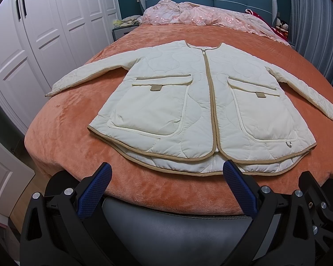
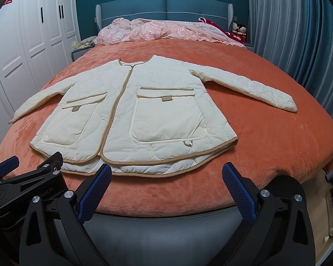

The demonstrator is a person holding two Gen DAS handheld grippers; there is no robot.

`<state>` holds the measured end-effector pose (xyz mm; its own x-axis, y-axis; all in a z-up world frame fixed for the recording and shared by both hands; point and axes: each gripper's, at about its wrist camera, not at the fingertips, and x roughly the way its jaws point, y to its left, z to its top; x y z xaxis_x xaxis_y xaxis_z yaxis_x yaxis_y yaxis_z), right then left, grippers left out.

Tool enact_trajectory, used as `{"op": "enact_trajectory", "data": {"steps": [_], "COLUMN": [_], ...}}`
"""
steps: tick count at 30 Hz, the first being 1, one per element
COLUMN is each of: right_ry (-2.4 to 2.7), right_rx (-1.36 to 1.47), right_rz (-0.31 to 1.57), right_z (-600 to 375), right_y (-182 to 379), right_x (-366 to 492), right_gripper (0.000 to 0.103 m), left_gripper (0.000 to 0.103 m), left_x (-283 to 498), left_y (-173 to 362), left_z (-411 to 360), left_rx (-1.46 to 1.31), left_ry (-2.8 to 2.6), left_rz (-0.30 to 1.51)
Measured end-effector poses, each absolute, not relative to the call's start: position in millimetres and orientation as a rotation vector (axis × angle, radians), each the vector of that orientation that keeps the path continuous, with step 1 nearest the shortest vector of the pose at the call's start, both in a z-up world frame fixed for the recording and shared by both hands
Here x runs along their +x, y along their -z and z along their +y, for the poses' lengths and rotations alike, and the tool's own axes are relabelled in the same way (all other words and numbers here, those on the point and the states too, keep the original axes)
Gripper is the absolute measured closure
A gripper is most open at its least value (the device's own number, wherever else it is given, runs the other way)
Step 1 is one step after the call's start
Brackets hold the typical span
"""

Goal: Fold large clothes

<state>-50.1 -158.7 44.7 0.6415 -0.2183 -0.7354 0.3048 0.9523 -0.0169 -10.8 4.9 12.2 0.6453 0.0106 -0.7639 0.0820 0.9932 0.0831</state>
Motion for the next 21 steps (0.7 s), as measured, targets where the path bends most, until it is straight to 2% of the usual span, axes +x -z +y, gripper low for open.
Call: {"op": "enact_trajectory", "data": {"steps": [21], "right_ry": [0.298], "right_rx": [0.112], "right_rz": [0.822], "right_z": [-159.0], "right_y": [-44.4], "right_x": [-50.3], "right_gripper": [0.005], "left_gripper": [0.005], "left_x": [-10.9], "left_y": [-12.0], "left_z": [4.9], "left_rx": [0.114], "left_ry": [0.041], "left_rz": [0.868]}}
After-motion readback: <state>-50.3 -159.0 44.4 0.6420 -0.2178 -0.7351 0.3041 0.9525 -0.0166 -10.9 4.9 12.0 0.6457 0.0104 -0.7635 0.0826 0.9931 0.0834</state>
